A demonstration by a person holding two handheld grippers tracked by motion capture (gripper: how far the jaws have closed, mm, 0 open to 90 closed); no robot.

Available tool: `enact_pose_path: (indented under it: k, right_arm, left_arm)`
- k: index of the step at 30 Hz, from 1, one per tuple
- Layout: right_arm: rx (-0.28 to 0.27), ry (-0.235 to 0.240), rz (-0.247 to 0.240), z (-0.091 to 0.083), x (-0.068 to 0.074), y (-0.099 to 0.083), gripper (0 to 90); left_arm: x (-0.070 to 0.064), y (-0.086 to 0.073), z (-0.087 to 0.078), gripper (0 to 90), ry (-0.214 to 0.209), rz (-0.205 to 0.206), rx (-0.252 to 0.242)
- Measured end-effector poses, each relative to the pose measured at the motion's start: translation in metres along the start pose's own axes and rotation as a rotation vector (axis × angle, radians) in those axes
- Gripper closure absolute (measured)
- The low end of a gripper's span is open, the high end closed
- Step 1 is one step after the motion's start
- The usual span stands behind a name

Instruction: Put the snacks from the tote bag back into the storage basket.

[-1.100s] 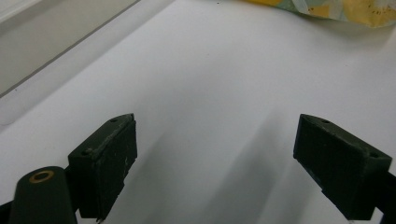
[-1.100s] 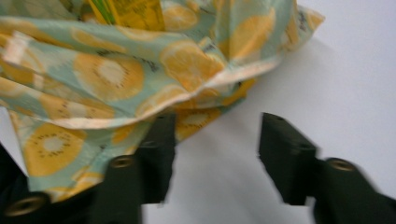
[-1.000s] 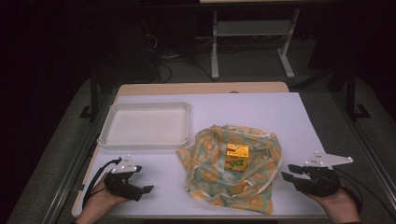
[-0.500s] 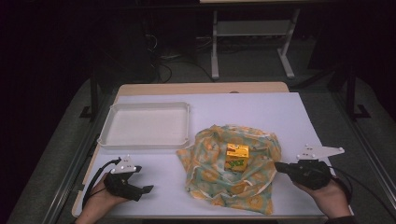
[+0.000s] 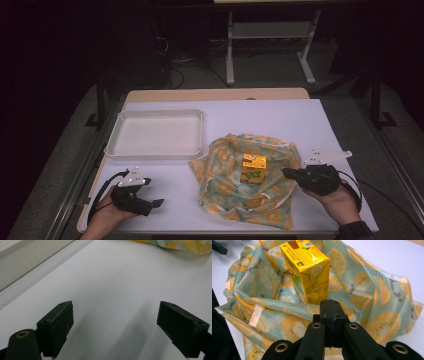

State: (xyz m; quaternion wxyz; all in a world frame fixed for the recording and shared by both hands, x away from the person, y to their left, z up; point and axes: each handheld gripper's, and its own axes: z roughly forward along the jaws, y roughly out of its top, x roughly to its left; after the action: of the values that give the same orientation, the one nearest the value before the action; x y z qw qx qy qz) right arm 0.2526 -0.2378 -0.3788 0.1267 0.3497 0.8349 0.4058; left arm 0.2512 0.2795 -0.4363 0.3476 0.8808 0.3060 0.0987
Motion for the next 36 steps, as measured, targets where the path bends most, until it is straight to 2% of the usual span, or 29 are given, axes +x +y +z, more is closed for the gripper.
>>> enact_pose_path:
  k: [13, 21, 35, 36]
  right_arm:
    - [-0.001, 0.017, -0.004, 0.012, 0.0, 0.009, 89.5]
    - [0.012, 0.02, -0.036, 0.022, 0.002, 0.017, 89.5]
    - [0.017, 0.022, -0.061, 0.035, 0.0, 0.028, 89.4]
    - [0.016, 0.022, -0.051, 0.036, 0.0, 0.03, 89.4]
  left_arm:
    - [-0.001, 0.0, 0.0, 13.5, -0.001, 0.007, 0.004]
    - [0.0, 0.0, 0.0, 13.5, 0.002, 0.007, -0.004]
    - [-0.001, 0.0, 0.0, 13.6, 0.004, 0.004, -0.008]
    - [-0.001, 0.0, 0.0, 13.5, 0.004, 0.004, -0.009]
